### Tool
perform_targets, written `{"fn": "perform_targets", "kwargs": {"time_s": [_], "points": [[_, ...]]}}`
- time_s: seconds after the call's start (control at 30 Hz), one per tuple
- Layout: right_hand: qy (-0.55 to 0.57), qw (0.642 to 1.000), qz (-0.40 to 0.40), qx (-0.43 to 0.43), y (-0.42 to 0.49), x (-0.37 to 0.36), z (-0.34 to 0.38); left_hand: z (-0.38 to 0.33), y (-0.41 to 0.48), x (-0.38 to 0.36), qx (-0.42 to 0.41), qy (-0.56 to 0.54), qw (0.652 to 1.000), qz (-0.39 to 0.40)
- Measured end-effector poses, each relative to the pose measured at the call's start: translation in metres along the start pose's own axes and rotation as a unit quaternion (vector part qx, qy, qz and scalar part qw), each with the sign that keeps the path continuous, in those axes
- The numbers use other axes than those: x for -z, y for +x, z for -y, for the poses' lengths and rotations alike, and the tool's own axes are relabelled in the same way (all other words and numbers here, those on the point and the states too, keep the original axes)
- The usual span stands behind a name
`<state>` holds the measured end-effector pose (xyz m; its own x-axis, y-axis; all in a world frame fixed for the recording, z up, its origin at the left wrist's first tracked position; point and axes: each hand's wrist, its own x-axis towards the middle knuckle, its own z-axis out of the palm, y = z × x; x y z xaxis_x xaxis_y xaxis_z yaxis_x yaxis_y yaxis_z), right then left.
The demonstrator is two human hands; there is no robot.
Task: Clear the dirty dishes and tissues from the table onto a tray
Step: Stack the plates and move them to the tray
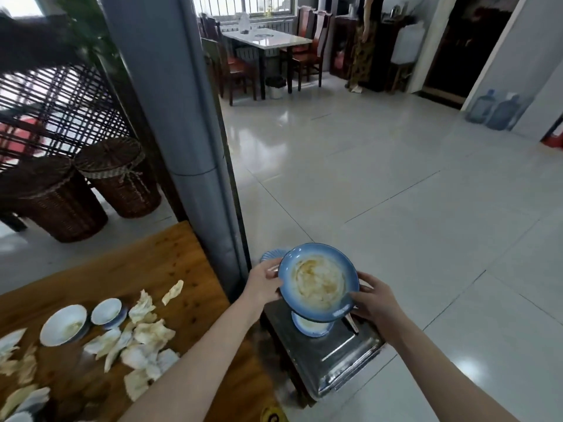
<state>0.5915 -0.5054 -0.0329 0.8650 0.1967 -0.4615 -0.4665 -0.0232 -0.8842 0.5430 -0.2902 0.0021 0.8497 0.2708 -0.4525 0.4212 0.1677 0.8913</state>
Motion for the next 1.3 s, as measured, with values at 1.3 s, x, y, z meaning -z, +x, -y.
{"fn": "perform_targets", "kwargs": {"time_s": [1.3], "points": [[-0.163,0.966,0.152,-0.132,0.327,0.075,-0.2,0.275,0.244,-0.084,0.152,-0.001,0.961,-0.23]]}}
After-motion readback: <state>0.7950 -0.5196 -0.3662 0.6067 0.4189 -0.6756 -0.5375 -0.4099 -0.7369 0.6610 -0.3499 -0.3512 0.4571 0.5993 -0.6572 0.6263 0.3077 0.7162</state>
